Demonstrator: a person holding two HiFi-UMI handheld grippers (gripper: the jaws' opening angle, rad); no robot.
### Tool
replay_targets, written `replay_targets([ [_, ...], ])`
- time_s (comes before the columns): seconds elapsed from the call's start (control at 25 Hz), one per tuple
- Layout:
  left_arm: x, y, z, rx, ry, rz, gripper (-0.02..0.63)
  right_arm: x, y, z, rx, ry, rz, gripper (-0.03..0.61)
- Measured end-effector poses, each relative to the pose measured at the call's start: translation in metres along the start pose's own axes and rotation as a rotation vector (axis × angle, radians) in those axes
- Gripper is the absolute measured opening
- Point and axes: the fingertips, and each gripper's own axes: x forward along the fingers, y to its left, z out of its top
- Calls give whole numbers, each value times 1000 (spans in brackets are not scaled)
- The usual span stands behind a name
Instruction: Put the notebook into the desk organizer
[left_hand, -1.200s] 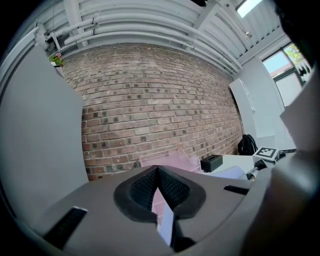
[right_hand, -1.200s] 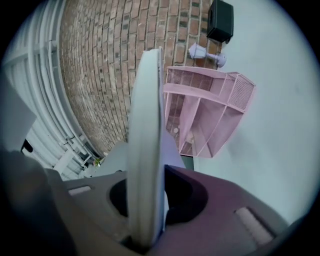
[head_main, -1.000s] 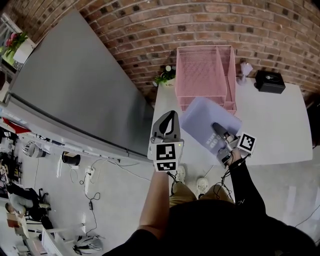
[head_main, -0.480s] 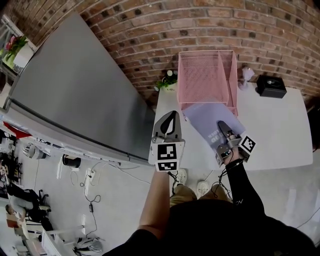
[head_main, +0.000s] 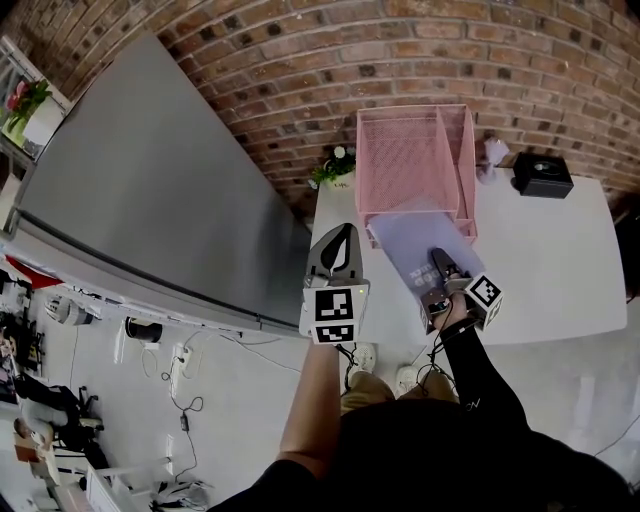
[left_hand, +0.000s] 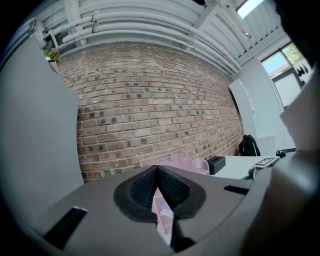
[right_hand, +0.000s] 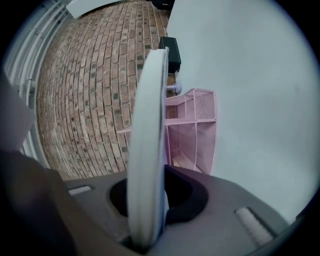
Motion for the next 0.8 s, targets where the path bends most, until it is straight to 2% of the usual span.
replay_targets([
  [0.48,10,24,-10,-15,9,-21,9,17,0,-16,-76,-147,-54,41],
  [0.68,16,37,-17,-14,19,-39,9,23,-8,-24,-189,-176,-117,41],
  [0.8,22,45,-21,-15,23,-50,9,24,-7,-26,-199,-201,-109,41],
])
